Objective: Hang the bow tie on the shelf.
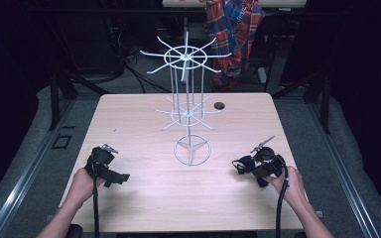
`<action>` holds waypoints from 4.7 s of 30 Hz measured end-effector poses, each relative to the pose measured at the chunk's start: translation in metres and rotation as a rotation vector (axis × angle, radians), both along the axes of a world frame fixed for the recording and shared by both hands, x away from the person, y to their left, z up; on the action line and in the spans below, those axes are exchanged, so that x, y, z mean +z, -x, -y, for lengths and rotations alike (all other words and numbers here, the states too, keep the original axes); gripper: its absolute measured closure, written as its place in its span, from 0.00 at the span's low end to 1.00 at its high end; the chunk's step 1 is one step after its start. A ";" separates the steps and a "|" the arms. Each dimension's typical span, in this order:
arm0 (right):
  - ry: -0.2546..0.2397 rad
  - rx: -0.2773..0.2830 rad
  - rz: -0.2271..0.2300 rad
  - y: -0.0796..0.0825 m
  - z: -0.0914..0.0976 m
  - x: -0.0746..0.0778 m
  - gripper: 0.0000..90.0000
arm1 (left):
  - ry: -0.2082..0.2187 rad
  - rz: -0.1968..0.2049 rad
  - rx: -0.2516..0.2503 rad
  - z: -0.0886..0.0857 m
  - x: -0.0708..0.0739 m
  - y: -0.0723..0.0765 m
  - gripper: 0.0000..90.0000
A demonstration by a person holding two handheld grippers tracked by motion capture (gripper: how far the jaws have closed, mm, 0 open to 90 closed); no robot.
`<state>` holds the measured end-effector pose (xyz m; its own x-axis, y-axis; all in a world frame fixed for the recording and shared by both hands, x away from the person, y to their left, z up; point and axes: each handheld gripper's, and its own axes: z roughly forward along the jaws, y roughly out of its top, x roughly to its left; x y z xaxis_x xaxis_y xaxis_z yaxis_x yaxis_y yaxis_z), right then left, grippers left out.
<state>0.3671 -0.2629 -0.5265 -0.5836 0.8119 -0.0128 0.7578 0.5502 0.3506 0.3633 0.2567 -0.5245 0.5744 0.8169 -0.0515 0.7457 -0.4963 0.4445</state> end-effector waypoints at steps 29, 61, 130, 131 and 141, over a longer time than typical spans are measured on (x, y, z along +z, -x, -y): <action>-0.228 -0.020 0.068 0.000 -0.004 0.027 0.82 | 0.002 0.000 -0.003 0.000 0.000 0.000 0.00; -0.287 0.013 0.140 0.005 -0.019 0.049 0.82 | -0.009 0.001 -0.003 0.001 -0.001 0.000 0.00; -0.443 0.056 0.309 0.019 -0.026 0.109 0.82 | -0.006 0.000 -0.009 0.002 0.000 0.001 0.00; -0.443 0.058 0.310 0.020 -0.026 0.110 0.82 | -0.007 0.000 -0.012 0.002 0.000 0.000 0.00; -0.448 0.069 0.306 0.017 -0.033 0.110 0.82 | -0.005 0.002 -0.011 0.003 0.000 0.001 0.00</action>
<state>0.3497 -0.2303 -0.4162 -0.6599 0.7367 0.1476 0.5516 0.3417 0.7609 0.3628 0.2538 -0.5244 0.5835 0.8108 -0.0459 0.7392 -0.5068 0.4436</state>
